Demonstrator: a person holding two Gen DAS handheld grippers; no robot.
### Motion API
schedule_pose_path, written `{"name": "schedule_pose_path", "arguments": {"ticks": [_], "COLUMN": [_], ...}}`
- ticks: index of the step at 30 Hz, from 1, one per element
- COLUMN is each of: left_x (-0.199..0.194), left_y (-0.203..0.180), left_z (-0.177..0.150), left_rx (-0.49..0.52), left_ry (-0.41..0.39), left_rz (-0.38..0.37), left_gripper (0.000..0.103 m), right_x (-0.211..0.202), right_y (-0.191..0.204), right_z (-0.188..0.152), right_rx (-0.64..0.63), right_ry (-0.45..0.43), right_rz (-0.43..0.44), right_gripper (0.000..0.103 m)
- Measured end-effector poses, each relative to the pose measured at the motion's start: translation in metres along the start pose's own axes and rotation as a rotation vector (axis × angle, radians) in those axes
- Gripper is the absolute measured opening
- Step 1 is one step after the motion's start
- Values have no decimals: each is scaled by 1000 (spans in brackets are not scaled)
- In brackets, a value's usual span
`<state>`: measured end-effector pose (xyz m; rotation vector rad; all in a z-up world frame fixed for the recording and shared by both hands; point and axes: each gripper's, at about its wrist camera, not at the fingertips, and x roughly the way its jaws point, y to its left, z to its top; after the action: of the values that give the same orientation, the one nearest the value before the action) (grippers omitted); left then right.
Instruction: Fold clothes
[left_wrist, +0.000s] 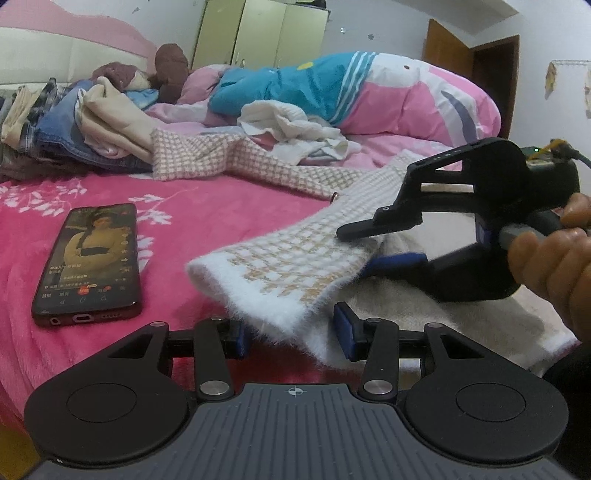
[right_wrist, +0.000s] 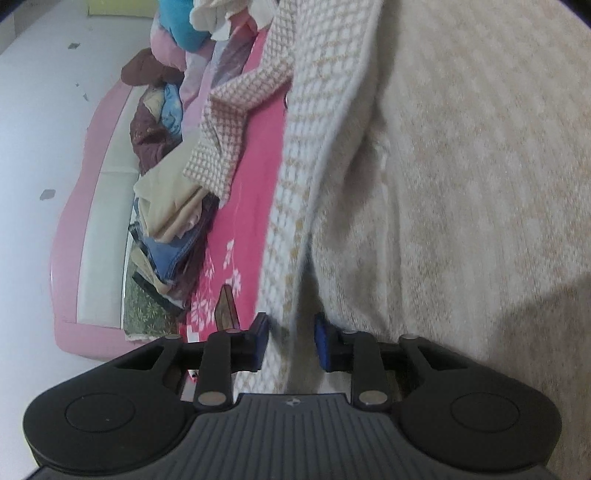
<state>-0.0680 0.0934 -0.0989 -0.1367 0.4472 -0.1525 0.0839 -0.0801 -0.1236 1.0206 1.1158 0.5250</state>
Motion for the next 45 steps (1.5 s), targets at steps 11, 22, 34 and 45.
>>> {"name": "schedule_pose_path", "arguments": {"ticks": [11,22,34,45], "left_x": [-3,-10,-17,-13], "left_y": [-1,-15,-36,-36], "left_z": [0,-2,-8,-10], "left_rx": [14,71,156,145], "left_ry": [-2,-18,-24,80], "left_rz": [-5,-46,-116,-175], "left_gripper": [45,45,45,45], "right_x": [-43,-133,-196,-197], "right_y": [10,8,-33,-81], "right_z": [-2,3,10,14], "right_rx": [-98,-178,-138,-84], "right_ry": [-121,-291,-393,-389], "right_rz": [65,18,-125,-242], "right_gripper": [3,3,3,4]}}
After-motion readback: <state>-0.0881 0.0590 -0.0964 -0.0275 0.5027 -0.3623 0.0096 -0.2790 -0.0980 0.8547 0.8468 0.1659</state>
